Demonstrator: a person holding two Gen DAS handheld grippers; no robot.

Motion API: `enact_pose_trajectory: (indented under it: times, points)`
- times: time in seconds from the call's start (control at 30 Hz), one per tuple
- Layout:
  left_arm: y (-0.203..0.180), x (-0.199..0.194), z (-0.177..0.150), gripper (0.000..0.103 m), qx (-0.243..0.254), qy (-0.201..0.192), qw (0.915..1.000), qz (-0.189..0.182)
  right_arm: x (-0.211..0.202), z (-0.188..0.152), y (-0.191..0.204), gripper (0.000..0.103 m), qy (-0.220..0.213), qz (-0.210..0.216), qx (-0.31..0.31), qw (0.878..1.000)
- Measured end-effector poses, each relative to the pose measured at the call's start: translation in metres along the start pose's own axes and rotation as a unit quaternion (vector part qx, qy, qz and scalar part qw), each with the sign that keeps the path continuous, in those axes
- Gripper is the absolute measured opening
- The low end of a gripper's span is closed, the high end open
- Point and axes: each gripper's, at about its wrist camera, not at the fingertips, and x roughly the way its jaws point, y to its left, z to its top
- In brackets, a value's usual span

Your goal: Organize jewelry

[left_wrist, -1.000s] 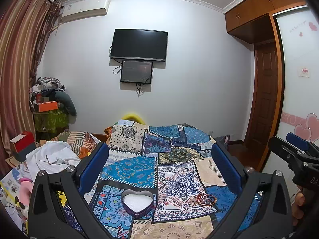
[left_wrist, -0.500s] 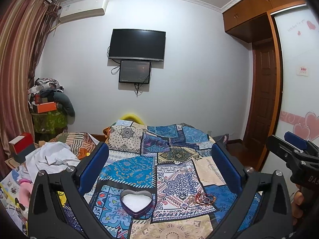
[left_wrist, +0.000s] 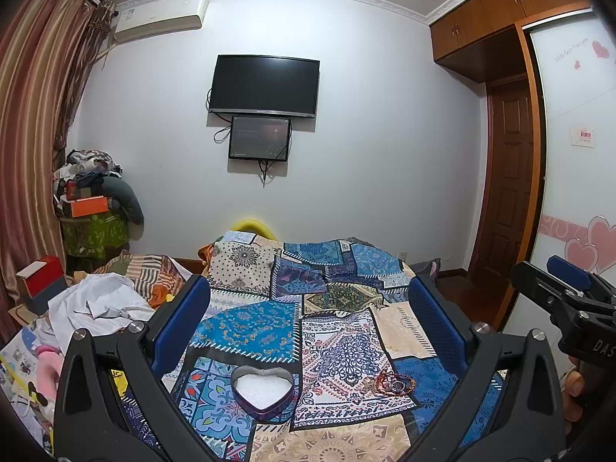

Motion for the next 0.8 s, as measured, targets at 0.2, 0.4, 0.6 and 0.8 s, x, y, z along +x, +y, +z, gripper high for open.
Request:
enact_pose_trajectory:
  times: [0.2, 0.4, 0.6, 0.8]
  points:
    - [0.0001, 0.0002, -0.0004, 0.103, 0.002, -0.004, 1.0, 0.0, -0.0008, -0.0004, 0.0002, 0.102, 0.0, -0.001, 0.001, 1.0]
    - [-0.0003, 0.0006, -0.0006, 0.103, 0.003, -0.005, 1.0, 0.0, 0.0013, -0.0003, 0.0006, 0.103, 0.005, -0.001, 0.006, 1.0]
    - [0.0002, 0.001, -0.0014, 0.103, 0.002, -0.005, 1.0, 0.0, 0.0016, -0.0011, 0.0008, 0.103, 0.005, -0.001, 0.006, 1.0]
    - [-0.0004, 0.0019, -0.0023, 0.103, 0.002, -0.003, 1.0, 0.0, 0.002, -0.0014, 0.0004, 0.102, 0.006, -0.001, 0.006, 1.0]
